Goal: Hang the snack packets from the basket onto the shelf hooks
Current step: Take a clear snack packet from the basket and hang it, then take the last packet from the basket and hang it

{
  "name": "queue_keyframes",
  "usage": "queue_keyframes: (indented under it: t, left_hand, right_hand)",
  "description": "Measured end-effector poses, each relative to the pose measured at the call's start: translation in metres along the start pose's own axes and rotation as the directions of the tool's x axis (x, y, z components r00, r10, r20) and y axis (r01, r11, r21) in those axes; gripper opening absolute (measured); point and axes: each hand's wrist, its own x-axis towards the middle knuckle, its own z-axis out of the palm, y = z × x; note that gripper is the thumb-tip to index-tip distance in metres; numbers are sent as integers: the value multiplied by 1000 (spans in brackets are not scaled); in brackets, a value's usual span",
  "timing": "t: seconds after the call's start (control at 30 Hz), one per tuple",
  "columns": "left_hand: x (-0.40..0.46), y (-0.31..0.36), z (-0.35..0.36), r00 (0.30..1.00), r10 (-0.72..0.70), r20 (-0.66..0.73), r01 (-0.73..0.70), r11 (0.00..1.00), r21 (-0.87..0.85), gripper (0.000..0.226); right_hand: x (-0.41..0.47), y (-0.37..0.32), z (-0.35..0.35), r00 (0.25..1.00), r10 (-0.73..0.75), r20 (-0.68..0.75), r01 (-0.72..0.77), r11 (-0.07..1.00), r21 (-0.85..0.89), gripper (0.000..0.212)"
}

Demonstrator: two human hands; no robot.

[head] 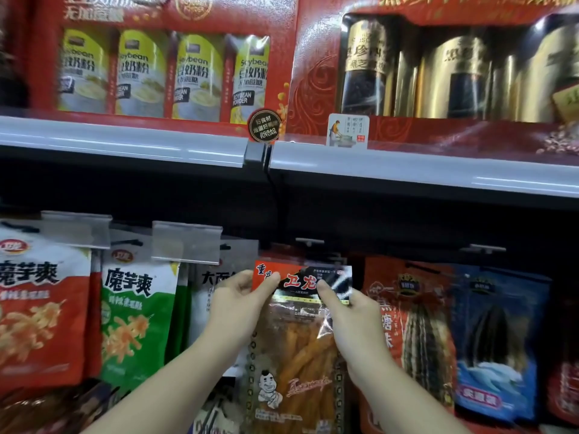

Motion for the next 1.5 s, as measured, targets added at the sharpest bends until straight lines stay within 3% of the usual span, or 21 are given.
queue_keyframes:
  t: [0.1,0.17,0.23,0.43,0.5,0.6,0.7,0.77,0.87,0.97,1.1,1.23,1.37,1.5]
  left_hand:
    - [10,-3,3,999,12,35,-13,1000,18,16]
    - [15,-5,5,999,17,42,-19,999,47,10]
    - [22,-8,7,1000,-2,24,1,998,61,10]
    - [29,-15,3,999,4,39,-10,991,135,16]
    - [28,-17,-2,997,28,73,-39,987,155,16]
    - [31,-21,-10,997,66,43,-76,951,299,31]
    - [26,-17,-22,992,108,69,-128,830,542,37]
    - [21,-12,-34,985,107,138,-174,673,719,47]
    - [13,-12,-56,965,127,229,-261,434,862,51]
    - [-5,-12,-82,919,195,342,-380,206,902,46]
    - [-41,-12,-126,876,183,447,-450,-24,893,47]
    - [-78,-17,-184,921,89,380,-370,-112,922,47]
    - [-122,-17,-252,964,6,267,-263,-143,954,42]
    - [-171,-19,-318,977,-116,177,-201,-242,949,39]
  right_hand:
    - [11,4,4,1000,23,-18,-23,999,-26,51]
    - [16,4,5,1000,13,-27,-14,999,-36,41]
    - [21,7,6,1000,-18,-18,17,999,-49,30]
    - [25,22,11,993,-53,-106,40,991,-125,42]
    - [22,23,11,989,-53,-135,35,990,-136,32]
    - [13,19,12,977,-66,-205,16,971,-238,36]
    - [-1,16,12,965,-94,-243,5,939,-344,47]
    - [-13,17,11,964,-146,-223,24,879,-476,53]
    - [-36,13,11,946,-304,-114,93,590,-802,51]
    - [-59,9,19,928,-360,92,194,258,-947,45]
    - [-92,7,44,914,-301,273,310,83,-947,40]
    - [-129,13,76,871,-252,422,450,66,-891,40]
    - [-170,25,114,820,-144,554,571,143,-808,47]
    - [-219,33,154,783,-23,621,611,210,-763,47]
